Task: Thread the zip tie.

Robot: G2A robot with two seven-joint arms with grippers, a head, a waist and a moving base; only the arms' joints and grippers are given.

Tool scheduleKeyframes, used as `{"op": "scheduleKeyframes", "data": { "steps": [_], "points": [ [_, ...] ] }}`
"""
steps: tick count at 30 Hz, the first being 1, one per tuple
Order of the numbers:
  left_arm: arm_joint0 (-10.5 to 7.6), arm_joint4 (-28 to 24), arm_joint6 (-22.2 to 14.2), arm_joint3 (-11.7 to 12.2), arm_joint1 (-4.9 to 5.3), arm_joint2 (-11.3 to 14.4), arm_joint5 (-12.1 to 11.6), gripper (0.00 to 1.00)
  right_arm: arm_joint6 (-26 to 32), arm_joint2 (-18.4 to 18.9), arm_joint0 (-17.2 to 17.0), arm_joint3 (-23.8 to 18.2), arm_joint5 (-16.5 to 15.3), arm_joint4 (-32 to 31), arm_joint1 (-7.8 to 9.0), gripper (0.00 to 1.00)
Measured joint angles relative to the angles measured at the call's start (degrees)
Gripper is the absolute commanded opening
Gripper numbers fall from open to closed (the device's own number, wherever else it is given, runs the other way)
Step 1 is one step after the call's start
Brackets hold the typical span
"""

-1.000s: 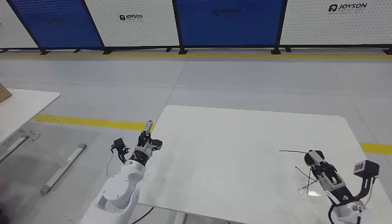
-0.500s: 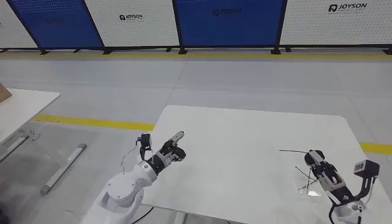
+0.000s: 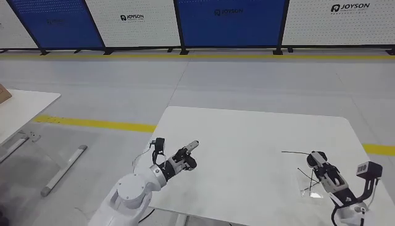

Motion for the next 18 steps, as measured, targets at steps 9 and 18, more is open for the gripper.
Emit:
{"op": "scheduleKeyframes", "data": {
  "steps": [9,18],
  "points": [
    [-0.97,-4.1,-17.4,4.0,0.81,2.0,-3.9,1.0,-5.4,-8.4,1.3,-1.4,-1.9,-2.5,-1.83,0.0],
    [-2.67,-8.9,-18.3,6.2,0.59,3.2,-4.9,1.0,-7.6,-12.7,3.1,0.1,-1.4,-6.1,-2.55,0.0]
  ]
}}
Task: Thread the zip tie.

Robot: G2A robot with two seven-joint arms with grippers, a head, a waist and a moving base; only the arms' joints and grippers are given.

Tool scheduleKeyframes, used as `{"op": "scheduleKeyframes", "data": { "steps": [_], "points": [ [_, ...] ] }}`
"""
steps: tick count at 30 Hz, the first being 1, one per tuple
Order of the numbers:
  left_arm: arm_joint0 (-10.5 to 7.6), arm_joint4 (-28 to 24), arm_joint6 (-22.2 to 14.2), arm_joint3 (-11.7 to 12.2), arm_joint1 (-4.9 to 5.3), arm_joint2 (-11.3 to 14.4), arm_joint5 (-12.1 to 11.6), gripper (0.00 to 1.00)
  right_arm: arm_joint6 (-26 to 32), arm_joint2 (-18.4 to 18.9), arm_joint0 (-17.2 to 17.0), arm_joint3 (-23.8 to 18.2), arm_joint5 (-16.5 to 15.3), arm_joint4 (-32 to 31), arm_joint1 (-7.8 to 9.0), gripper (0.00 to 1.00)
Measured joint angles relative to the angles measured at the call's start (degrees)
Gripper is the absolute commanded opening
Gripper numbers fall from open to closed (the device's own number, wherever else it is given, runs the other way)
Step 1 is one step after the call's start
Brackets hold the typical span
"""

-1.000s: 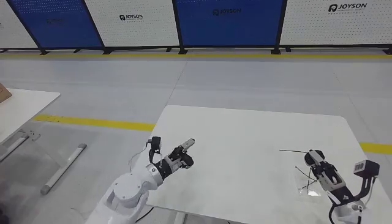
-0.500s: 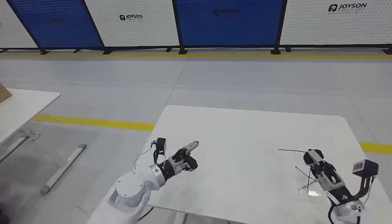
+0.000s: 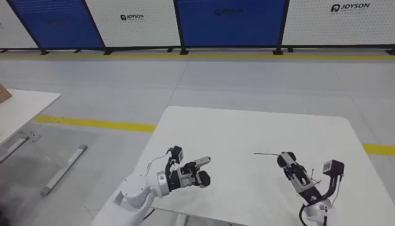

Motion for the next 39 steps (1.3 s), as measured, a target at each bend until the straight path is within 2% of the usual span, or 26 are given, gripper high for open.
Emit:
{"op": "scheduleKeyframes", "data": {
  "steps": [6,13,17,27,29,32,36,39],
  "points": [
    [-0.2,-0.1,0.7,0.0,-0.06,0.1,-0.1,1.0,-0.1,-0.1,0.0,0.0,0.0,0.0,-0.02,0.0],
    [-2.8,1.0,10.4,-0.2,-0.81,3.7,-2.4,1.0,-2.3,-4.1,0.1,-2.0,-0.5,-1.4,-1.02,0.0],
    [-5.02,2.4,16.2,1.9,-1.49,7.0,-4.4,1.0,-5.6,-7.7,1.6,-1.0,-0.4,-4.9,-1.93,0.0],
    [-5.18,2.3,16.4,2.2,-1.52,7.3,-4.4,1.0,-5.8,-7.8,1.7,-0.9,-0.3,-5.1,-1.97,0.0],
    [-5.2,2.3,17.4,2.0,-1.62,7.6,-4.8,1.0,-5.9,-8.5,1.9,-1.0,0.1,-5.4,-2.15,0.0],
    [-5.44,2.3,19.3,2.0,-1.87,8.8,-5.8,1.0,-6.0,-11.3,3.5,-0.8,0.8,-6.2,-2.83,0.0],
    [-6.77,-0.9,20.0,4.3,-2.29,10.1,-6.9,1.0,-7.0,-16.3,6.8,1.2,1.4,-7.0,-4.2,0.0],
    [-7.33,-2.3,19.7,5.7,-2.44,10.6,-8.0,1.0,-8.1,-19.4,9.3,3.3,3.0,-7.6,-5.21,0.0]
  ]
}}
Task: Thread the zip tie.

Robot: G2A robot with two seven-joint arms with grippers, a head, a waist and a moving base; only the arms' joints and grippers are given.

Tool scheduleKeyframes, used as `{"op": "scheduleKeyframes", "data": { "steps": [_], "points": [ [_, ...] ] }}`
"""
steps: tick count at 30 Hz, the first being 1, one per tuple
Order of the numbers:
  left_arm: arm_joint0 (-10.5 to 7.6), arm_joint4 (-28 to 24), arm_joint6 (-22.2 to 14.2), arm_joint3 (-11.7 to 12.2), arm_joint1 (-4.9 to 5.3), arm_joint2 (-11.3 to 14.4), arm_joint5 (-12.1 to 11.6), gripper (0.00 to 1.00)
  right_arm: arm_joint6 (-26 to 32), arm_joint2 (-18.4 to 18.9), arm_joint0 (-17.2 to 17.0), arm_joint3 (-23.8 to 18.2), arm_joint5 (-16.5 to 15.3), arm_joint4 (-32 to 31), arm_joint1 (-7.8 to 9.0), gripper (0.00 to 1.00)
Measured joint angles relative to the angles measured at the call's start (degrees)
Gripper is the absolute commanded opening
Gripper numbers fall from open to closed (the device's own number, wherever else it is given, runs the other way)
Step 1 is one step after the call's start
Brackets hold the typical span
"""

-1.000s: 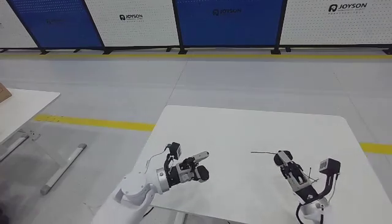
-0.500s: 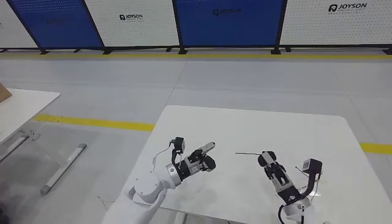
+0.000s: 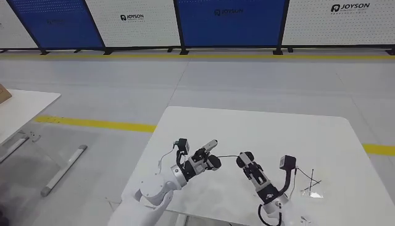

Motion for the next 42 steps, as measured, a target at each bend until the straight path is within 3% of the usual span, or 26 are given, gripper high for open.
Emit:
{"op": "scheduleKeyframes", "data": {
  "steps": [10,14,17,26,30,34,42],
  "points": [
    [0.01,0.1,0.0,0.0,0.0,0.0,0.0,1.0,-0.3,-0.1,0.4,0.3,0.4,0.5,-0.16,0.0],
    [0.47,-1.4,3.0,-0.7,-0.28,0.1,-2.4,1.0,-4.4,-0.8,1.3,1.3,0.6,0.9,-1.02,0.0],
    [0.68,-2.8,4.5,-0.9,-0.47,0.2,-3.9,1.0,-9.6,-4.0,2.8,3.6,0.8,-1.7,-2.35,0.0],
    [0.67,-2.8,4.5,-0.9,-0.47,0.3,-3.9,1.0,-9.1,-4.9,3.1,3.9,1.0,-1.9,-2.55,0.0],
    [-0.03,-1.0,3.9,-0.8,-0.56,1.6,-3.0,1.0,-9.2,-4.9,3.1,3.9,1.0,-1.9,-2.56,0.0],
    [-1.01,0.9,5.4,-0.1,-0.8,2.7,-4.4,1.0,-9.2,-4.9,3.1,3.9,1.0,-1.9,-2.56,0.0],
    [-1.04,2.1,6.1,-0.2,-0.79,2.8,-4.5,1.0,-9.2,-4.9,3.1,3.9,1.0,-1.9,-2.56,0.0]
  ]
}}
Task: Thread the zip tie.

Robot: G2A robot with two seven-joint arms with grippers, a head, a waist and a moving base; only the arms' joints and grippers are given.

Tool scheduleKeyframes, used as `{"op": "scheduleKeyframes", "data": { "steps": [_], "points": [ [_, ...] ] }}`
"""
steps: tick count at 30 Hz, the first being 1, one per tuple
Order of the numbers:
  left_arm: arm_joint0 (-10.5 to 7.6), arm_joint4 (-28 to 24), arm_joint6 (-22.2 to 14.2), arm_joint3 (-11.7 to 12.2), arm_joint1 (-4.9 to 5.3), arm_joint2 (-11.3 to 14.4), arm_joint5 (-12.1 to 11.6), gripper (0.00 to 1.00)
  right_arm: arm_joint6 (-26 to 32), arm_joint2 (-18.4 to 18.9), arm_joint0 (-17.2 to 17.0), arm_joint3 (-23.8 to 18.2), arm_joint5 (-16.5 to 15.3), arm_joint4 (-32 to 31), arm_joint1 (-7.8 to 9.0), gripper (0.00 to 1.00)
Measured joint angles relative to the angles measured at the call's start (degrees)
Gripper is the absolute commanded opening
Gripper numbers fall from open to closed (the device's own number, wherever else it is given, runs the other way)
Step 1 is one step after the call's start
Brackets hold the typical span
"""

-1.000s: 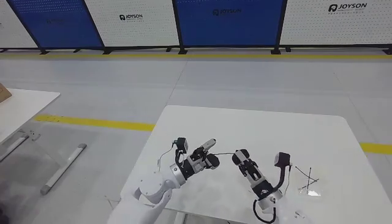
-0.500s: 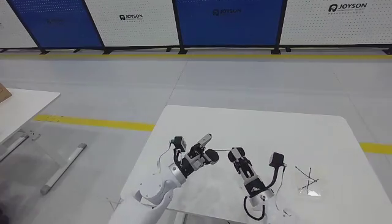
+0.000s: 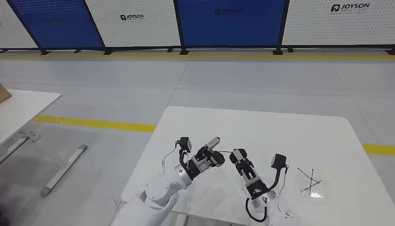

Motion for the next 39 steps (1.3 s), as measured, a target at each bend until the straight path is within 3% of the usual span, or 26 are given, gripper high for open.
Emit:
{"op": "scheduleKeyframes", "data": {
  "steps": [1,2,3,4,5,18,29,33,35,39],
  "points": [
    [0.05,0.4,0.1,0.0,0.01,0.0,-0.1,0.76,0.0,0.0,0.0,0.0,0.0,0.0,0.0,0.0],
    [0.14,0.6,0.1,-0.1,0.03,0.0,-0.3,0.42,0.0,0.0,0.0,0.0,0.0,0.0,0.0,0.0],
    [0.29,0.7,-0.2,-0.1,0.07,-0.1,-0.5,0.23,0.0,0.0,0.0,0.0,0.0,0.0,0.0,0.0],
    [0.4,0.7,-0.4,-0.1,0.1,-0.2,-0.6,0.16,0.0,0.0,0.0,0.0,0.0,0.0,0.0,0.0],
    [0.52,0.7,-0.6,-0.2,0.13,-0.2,-0.7,0.0,0.0,0.0,0.0,0.0,0.0,0.0,0.0,0.0],
    [1.56,-0.6,-3.8,-1.0,0.43,-0.8,-1.9,0.0,0.0,0.0,0.0,0.0,0.0,0.0,0.0,0.0],
    [1.83,0.4,-4.1,-1.3,0.55,-0.7,-3.0,0.0,0.0,0.0,0.0,0.0,0.0,0.0,0.0,0.0],
    [1.72,0.5,-3.7,-1.3,0.54,-0.5,-3.0,0.24,0.0,0.0,0.0,0.0,0.0,0.0,0.0,0.0],
    [1.65,0.5,-3.5,-1.3,0.52,-0.5,-2.9,0.22,0.0,0.0,0.0,0.0,0.0,0.0,0.0,0.0],
    [1.57,0.4,-3.3,-1.3,0.51,-0.4,-3.0,0.0,0.0,0.0,0.0,0.0,0.0,0.0,0.0,0.0]
  ]
}}
